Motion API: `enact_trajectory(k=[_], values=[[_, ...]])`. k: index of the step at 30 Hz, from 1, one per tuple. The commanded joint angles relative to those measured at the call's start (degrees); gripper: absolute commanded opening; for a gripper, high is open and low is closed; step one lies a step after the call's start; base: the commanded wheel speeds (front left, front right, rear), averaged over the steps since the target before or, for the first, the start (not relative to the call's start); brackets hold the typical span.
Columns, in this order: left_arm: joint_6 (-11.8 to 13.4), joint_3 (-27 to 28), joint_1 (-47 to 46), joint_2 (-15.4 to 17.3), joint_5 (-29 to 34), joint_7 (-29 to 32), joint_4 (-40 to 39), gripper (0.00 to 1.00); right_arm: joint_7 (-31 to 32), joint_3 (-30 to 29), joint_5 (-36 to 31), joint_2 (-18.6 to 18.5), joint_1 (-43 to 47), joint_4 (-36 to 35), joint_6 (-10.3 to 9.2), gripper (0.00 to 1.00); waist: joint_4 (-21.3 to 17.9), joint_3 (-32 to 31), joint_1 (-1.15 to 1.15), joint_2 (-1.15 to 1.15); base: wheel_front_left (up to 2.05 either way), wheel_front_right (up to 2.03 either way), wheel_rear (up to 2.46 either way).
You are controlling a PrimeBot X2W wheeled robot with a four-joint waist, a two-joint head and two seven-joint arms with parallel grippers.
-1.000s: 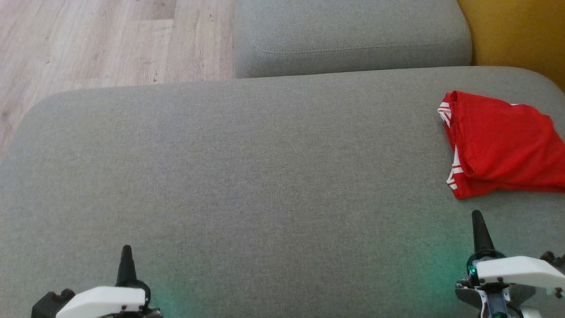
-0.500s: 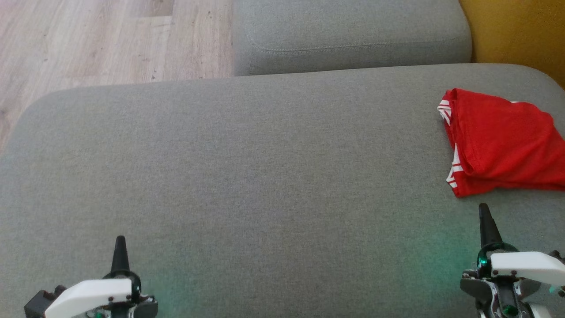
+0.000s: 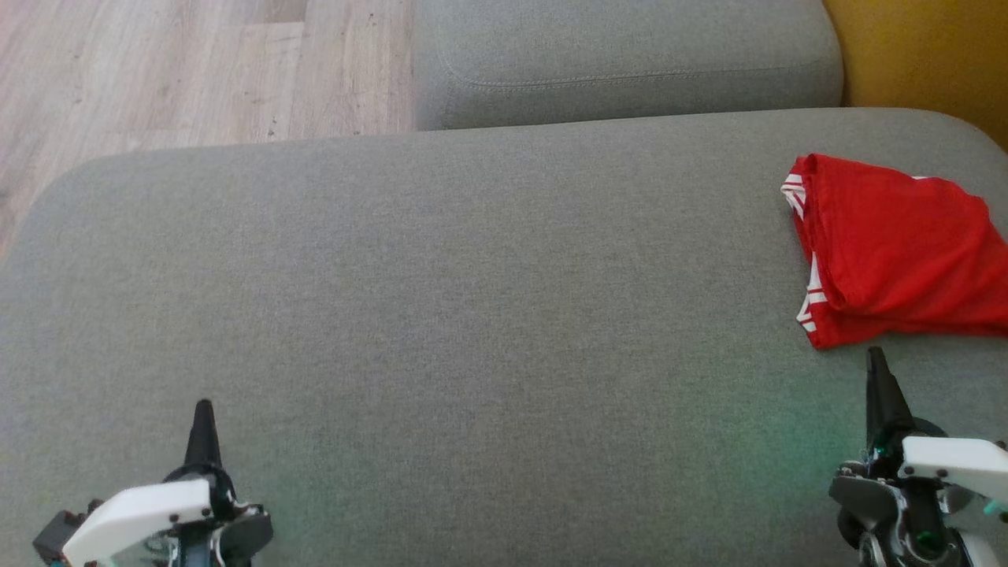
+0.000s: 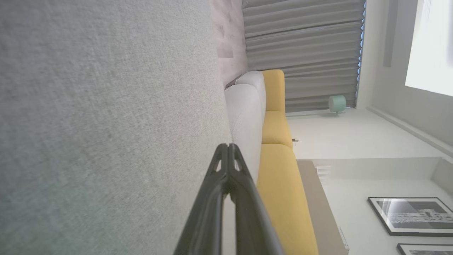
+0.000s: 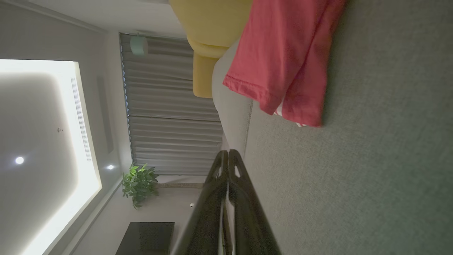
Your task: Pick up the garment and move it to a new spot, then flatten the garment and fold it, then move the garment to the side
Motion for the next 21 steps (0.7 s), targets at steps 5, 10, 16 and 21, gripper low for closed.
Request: enact_trajectory(k=[5, 10, 16, 21], values=[[-1.1, 3.2, -3.7, 0.0, -3.3, 1.1, -2.5, 0.0, 1.0, 0.4, 4.3, -0.6, -3.6, -2.7, 0.38, 0.0, -0.1, 0.1, 0.0, 0.0, 0.0, 0.0, 0.0], [-1.5, 4.1, -4.2, -0.2, -5.8, 1.8, -2.8, 0.0, 1.6, 0.0, 7.3, -0.6, -4.0, -3.0, 0.4, 0.0, -0.2, 0.3, 0.0, 0.0, 0.0, 0.0, 0.0], [-1.5, 4.1, -4.2, -0.2, -5.8, 1.8, -2.8, 0.0, 1.7, -0.1, 7.3, -0.6, -4.0, -3.0, 0.4, 0.0, -0.2, 0.3, 0.0, 0.0, 0.0, 0.0, 0.0], [-1.5, 4.1, -4.2, -0.2, -5.8, 1.8, -2.8, 0.0, 1.7, -0.1, 7.3, -0.6, -4.0, -3.0, 0.4, 0.0, -0.2, 0.3, 0.0, 0.0, 0.0, 0.0, 0.0]])
